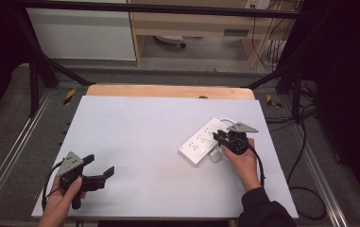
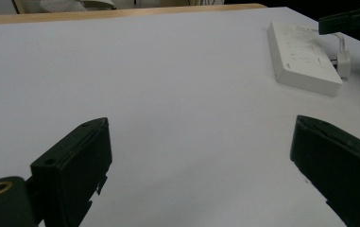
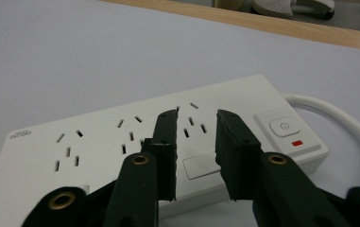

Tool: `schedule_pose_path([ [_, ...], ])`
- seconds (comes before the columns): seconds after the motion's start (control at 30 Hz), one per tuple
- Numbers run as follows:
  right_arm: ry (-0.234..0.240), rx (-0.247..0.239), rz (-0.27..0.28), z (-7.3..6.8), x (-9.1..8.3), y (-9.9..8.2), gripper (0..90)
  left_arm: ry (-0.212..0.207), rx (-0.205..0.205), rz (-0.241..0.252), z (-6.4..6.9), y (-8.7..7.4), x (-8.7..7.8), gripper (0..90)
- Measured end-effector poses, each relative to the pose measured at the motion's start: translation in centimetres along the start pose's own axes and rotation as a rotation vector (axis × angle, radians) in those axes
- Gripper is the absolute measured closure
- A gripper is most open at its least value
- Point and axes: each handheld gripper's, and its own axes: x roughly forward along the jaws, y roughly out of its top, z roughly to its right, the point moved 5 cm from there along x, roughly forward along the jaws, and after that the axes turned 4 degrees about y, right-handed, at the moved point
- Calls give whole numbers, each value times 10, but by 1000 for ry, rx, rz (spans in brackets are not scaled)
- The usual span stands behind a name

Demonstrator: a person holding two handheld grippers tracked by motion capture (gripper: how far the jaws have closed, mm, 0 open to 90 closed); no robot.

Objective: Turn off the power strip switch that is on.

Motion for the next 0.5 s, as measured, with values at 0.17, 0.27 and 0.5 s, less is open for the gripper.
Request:
schedule_pose_path([
  [0.17,-6,17,14,0,-3,4,523,2,-3,-3,-1,0,0,62],
  [0.27,-14,30,30,1,-6,8,425,2,-6,-1,-1,0,0,62],
  [0.5,-55,51,77,3,-16,18,198,-1,-13,-2,-1,-1,0,61],
])
